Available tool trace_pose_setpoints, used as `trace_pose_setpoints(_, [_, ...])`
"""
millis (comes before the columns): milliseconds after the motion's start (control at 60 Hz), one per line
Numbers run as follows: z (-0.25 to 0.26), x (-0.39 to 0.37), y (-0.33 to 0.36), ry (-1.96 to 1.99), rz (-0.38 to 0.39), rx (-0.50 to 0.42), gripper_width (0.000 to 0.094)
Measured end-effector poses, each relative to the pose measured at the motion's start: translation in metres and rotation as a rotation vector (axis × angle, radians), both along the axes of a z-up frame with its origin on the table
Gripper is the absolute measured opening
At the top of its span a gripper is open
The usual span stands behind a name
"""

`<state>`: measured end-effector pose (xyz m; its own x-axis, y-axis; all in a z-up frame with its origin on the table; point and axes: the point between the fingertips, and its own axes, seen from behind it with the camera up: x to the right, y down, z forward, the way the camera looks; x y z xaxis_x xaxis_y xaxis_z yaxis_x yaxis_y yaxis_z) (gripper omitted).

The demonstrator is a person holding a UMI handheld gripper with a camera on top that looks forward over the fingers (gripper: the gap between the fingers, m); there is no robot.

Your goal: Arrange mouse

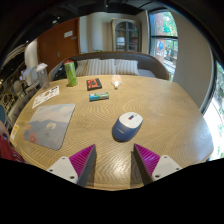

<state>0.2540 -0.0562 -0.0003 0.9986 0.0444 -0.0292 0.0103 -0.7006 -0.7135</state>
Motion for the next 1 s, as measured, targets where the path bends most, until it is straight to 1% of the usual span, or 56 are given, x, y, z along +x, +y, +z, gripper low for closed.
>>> trace_pose_setpoints(117, [-0.017, 0.025, 0.026, 0.022, 0.008, 0.000, 0.0777])
trace_pose_setpoints(150, [-0.015, 0.028, 0.037, 0.023, 0.014, 0.024, 0.0778])
trace_pose_setpoints(233, [-0.014, 0.026, 0.059, 0.048, 0.044, 0.037, 0.0779])
trace_pose_setpoints(383, [-0.016, 0.019, 0.098, 0.045, 0.071, 0.061, 0.0779])
trace_pose_setpoints(467, [-0.017, 0.014, 0.112, 0.004, 0.078, 0.073, 0.0782])
trace_pose_setpoints(517, [-0.016, 0.012, 0.118, 0.009, 0.059, 0.082, 0.0772])
trace_pose_setpoints(550, [-0.017, 0.012, 0.121, 0.003, 0.041, 0.090, 0.0734])
trace_pose_setpoints(567, [-0.016, 0.014, 0.122, 0.000, 0.034, 0.097, 0.0695])
trace_pose_setpoints(600, [-0.017, 0.014, 0.123, 0.005, 0.020, 0.104, 0.0610])
trace_pose_setpoints(617, [-0.017, 0.014, 0.124, 0.012, 0.015, 0.107, 0.0533])
trace_pose_setpoints(683, [-0.018, 0.014, 0.122, 0.021, -0.014, 0.090, 0.0503])
trace_pose_setpoints(800, [-0.011, 0.013, 0.117, 0.056, -0.089, 0.000, 0.0404])
trace_pose_setpoints(817, [-0.005, 0.011, 0.117, 0.059, -0.097, 0.001, 0.0393])
trace_pose_setpoints(850, [0.015, 0.011, 0.119, 0.043, -0.112, 0.027, 0.0385])
trace_pose_setpoints(900, [0.051, 0.002, 0.121, 0.012, -0.126, 0.088, 0.0377])
trace_pose_setpoints(983, [0.117, -0.035, 0.127, 0.035, -0.144, 0.180, 0.0378])
trace_pose_setpoints(1000, [0.123, -0.045, 0.129, 0.029, -0.144, 0.201, 0.0377])
